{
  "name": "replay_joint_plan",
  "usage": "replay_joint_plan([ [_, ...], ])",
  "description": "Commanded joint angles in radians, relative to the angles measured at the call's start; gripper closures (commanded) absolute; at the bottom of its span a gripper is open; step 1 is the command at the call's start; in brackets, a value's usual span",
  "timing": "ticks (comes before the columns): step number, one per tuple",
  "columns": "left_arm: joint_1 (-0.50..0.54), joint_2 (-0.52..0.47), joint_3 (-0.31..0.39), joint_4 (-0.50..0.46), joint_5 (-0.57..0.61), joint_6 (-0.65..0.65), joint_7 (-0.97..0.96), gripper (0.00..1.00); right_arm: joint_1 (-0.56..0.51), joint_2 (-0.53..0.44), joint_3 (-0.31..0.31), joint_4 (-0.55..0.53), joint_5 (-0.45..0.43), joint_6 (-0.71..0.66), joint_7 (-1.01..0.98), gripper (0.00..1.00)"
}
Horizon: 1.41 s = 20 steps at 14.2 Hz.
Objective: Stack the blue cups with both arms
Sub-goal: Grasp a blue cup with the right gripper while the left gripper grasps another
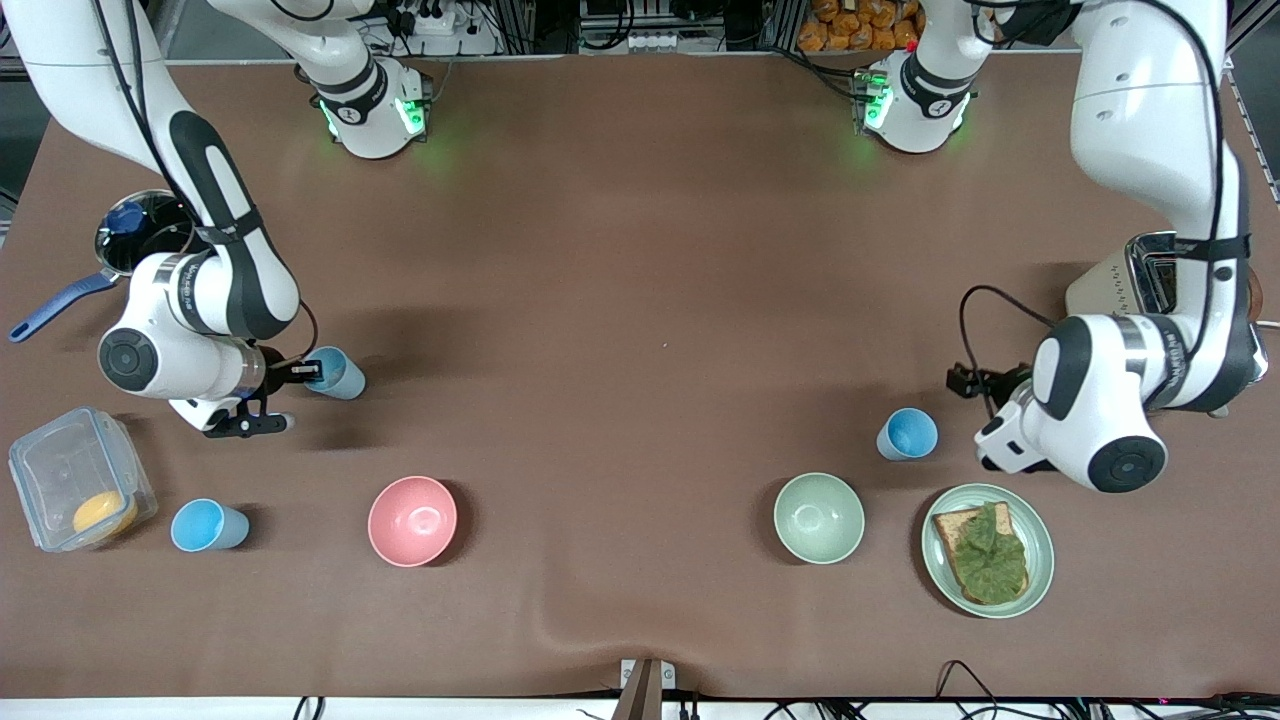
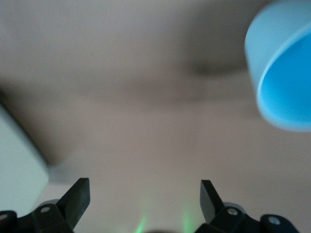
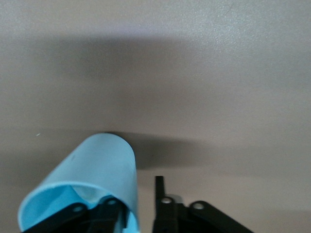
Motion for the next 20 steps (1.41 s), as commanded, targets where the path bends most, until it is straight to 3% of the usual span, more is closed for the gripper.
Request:
replay_joint_plan([
  [1,-0.032,0.036,0.001,0.034,-0.011,0.090,-0.102,0.00,-0.012,-0.009,0.012,0.009,0.021,-0.006,-0.020,1.00],
  [3,-0.035,0.030,0.001,0.037,-0.021,0.166,-0.156,0.00,-0.006,-0.018,0.015,0.041,0.021,-0.061,-0.021,1.00],
  [7,-0.022,0.020,0.003,0.067,-0.109,0.187,-0.179,0.00,-0.003,-0.022,0.040,0.213,0.024,-0.334,-0.012,1.00],
  [9,-0.026,0.026,0.003,0.067,-0.109,0.191,-0.182,0.00,-0.001,-0.033,0.066,0.253,0.097,-0.422,-0.005,1.00],
  [12,-0.028,0.027,0.003,0.064,-0.109,0.202,-0.182,0.00,0.066,-0.049,0.067,0.253,0.157,-0.431,0.078,1.00],
  [16,-0.035,0.046,0.003,0.057,-0.110,0.202,-0.184,0.00,0.241,-0.061,0.069,0.250,0.220,-0.419,0.317,1.00],
  [19,-0.037,0.066,0.003,0.057,-0.130,0.249,-0.234,0.00,0.379,-0.052,0.069,0.242,0.269,-0.288,0.480,1.00],
  [20,-0.037,0.072,0.003,0.057,-0.153,0.274,-0.280,0.06,0.430,-0.049,0.069,0.238,0.269,-0.243,0.527,1.00],
])
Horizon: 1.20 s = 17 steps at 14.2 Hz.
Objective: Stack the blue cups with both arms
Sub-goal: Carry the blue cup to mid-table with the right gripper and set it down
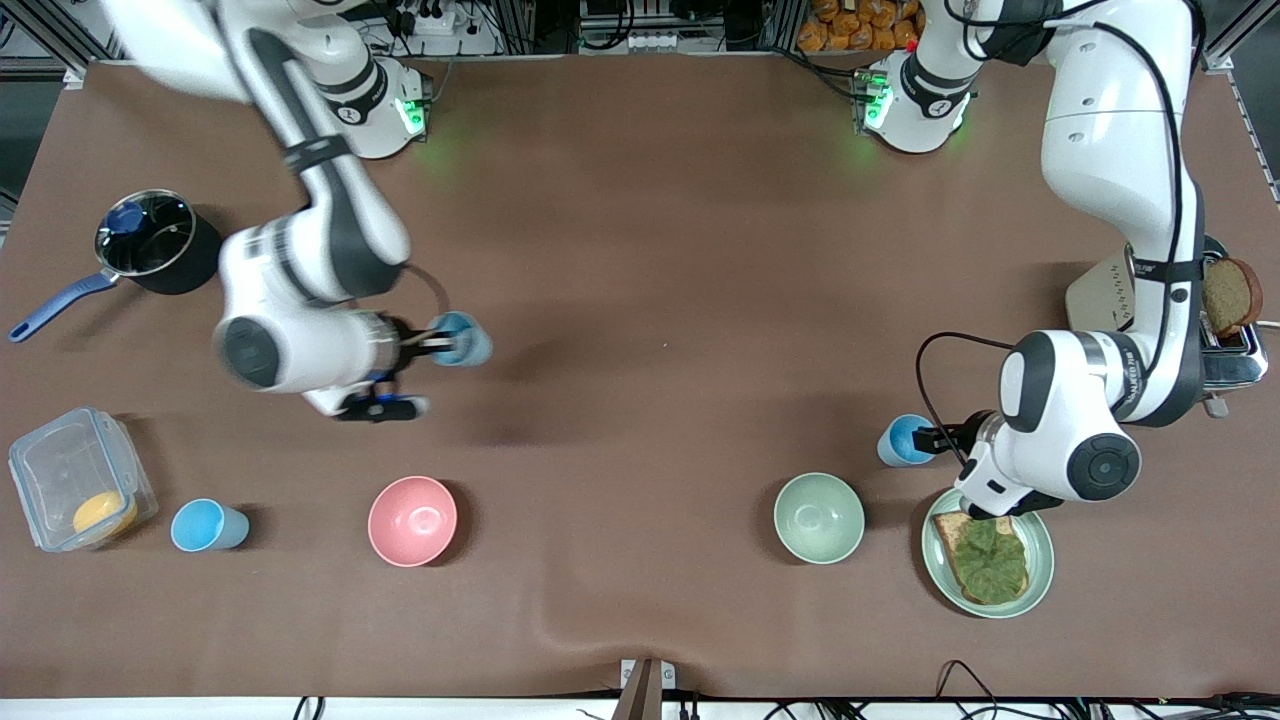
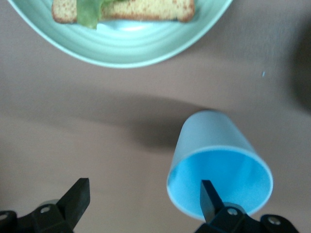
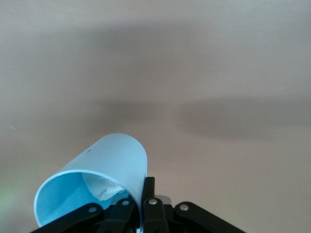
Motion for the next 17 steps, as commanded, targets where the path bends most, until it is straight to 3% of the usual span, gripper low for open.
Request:
replay_joint_plan([
  [1,-0.005,0.014,0.004,-0.001,-0.057,0.048,-0.097,0.18,0.112,0.002,-0.009,-0.018,0.021,0.105,0.153,1.00],
  [4,-0.013,0.018,0.004,-0.001,-0.060,0.049,-0.106,0.54,0.256,0.043,-0.011,-0.018,0.019,0.248,0.369,1.00],
  [5,-0.019,0.020,0.004,-0.002,-0.060,0.052,-0.108,0.57,0.285,0.070,-0.011,-0.018,0.021,0.304,0.411,1.00],
  [10,-0.030,0.018,0.004,-0.005,-0.058,0.086,-0.112,0.97,0.376,0.172,-0.011,-0.018,0.021,0.483,0.490,1.00],
  [11,-0.030,0.018,0.004,-0.005,-0.057,0.088,-0.117,1.00,0.380,0.184,-0.011,-0.018,0.021,0.495,0.505,0.75],
  [12,-0.030,0.017,0.004,-0.005,-0.057,0.088,-0.117,1.00,0.376,0.187,-0.011,-0.018,0.019,0.494,0.510,0.16],
  [13,-0.030,0.015,0.004,-0.005,-0.057,0.088,-0.117,1.00,0.377,0.186,-0.012,-0.016,0.019,0.486,0.510,0.00],
  [17,-0.028,-0.029,0.005,-0.013,-0.057,0.074,-0.120,1.00,0.345,0.102,-0.035,0.005,0.008,0.347,0.497,0.00],
])
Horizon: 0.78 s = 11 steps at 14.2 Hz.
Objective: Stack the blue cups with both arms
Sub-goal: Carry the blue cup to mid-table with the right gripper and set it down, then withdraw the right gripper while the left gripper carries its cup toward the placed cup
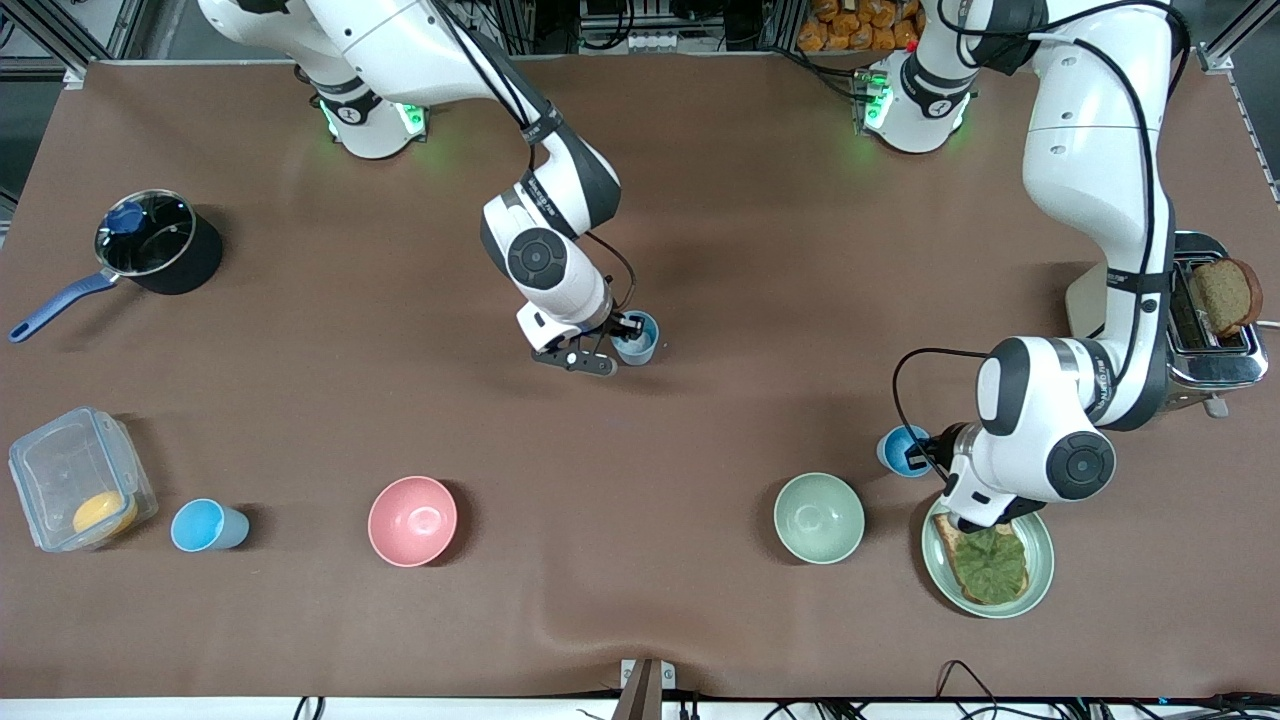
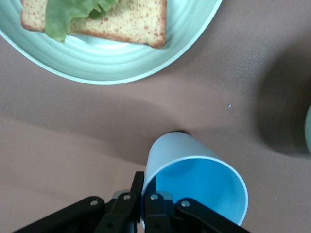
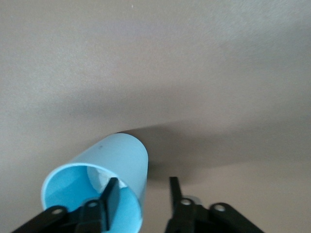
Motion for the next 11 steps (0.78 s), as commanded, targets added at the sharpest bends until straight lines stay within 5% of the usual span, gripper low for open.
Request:
replay_joint_plan([
  [1,-0.005,-0.069,0.007,-0.023,-0.012,-0.011,-0.032,1.00,-0.043,-0.108,-0.027,0.022,0.004,-0.151,-0.004,0.00],
  [6,-0.042,-0.218,-0.006,-0.076,-0.017,-0.055,-0.158,1.00,-0.244,-0.209,-0.031,0.154,0.004,-0.486,-0.263,0.00],
  [11,-0.048,-0.471,-0.123,-0.375,-0.017,0.119,-0.294,1.00,-0.506,-0.275,-0.032,0.240,-0.017,-0.710,-0.655,0.00],
])
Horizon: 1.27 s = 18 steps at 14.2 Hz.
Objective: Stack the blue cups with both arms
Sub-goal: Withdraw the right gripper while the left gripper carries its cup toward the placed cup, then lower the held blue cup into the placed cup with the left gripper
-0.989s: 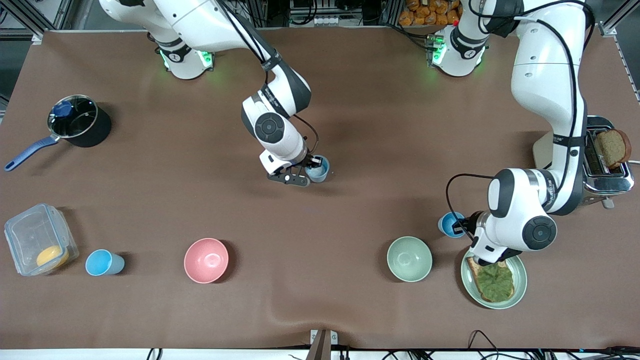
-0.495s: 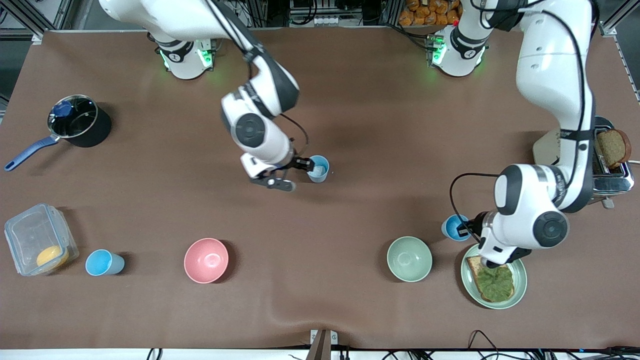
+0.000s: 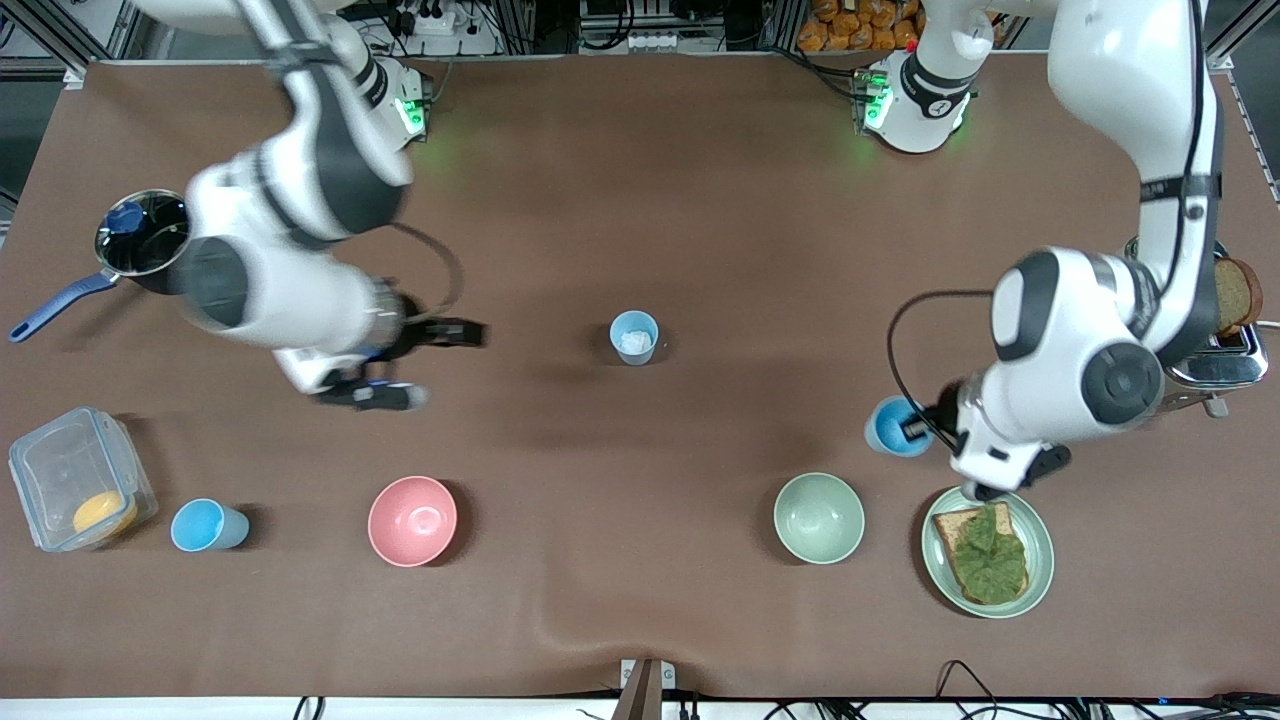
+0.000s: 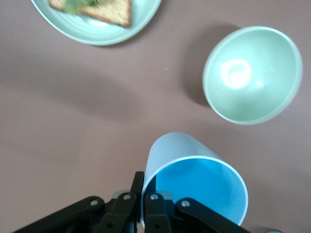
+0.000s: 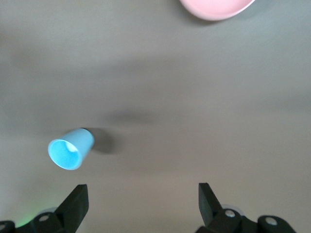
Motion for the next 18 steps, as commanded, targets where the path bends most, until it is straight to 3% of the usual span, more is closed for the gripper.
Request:
replay_joint_plan([
  [1,0.000,-0.166,-0.067,-0.210,-0.016,0.115,-0.094,1.00,-0.147,-0.055,0.022,0.039,-0.038,-0.124,-0.209,0.00],
  [4,-0.025,-0.168,-0.180,-0.219,0.030,0.127,-0.255,1.00,-0.213,-0.087,0.022,0.116,-0.144,-0.267,-0.295,0.00],
  [7,-0.150,-0.157,-0.194,-0.207,0.106,0.156,-0.451,1.00,-0.198,-0.148,0.030,0.104,-0.265,-0.284,-0.285,0.00],
  [8,-0.184,-0.162,-0.196,-0.207,0.110,0.173,-0.517,1.00,-0.199,-0.177,0.031,0.048,-0.265,-0.240,-0.283,0.00],
  [10,-0.253,-0.159,-0.197,-0.202,0.110,0.193,-0.555,1.00,-0.218,-0.329,0.031,-0.208,-0.262,-0.008,-0.285,0.00],
  [11,-0.290,-0.148,-0.197,-0.201,0.105,0.217,-0.555,1.00,-0.229,-0.370,0.033,-0.283,-0.259,0.071,-0.289,0.00],
  [15,-0.338,-0.090,-0.202,-0.192,0.102,0.268,-0.578,1.00,-0.284,-0.374,0.042,-0.293,-0.247,0.159,-0.294,0.00],
  [18,-0.388,-0.002,-0.201,-0.175,0.111,0.311,-0.573,1.00,-0.295,-0.365,0.043,-0.249,-0.253,0.090,-0.295,0.00],
])
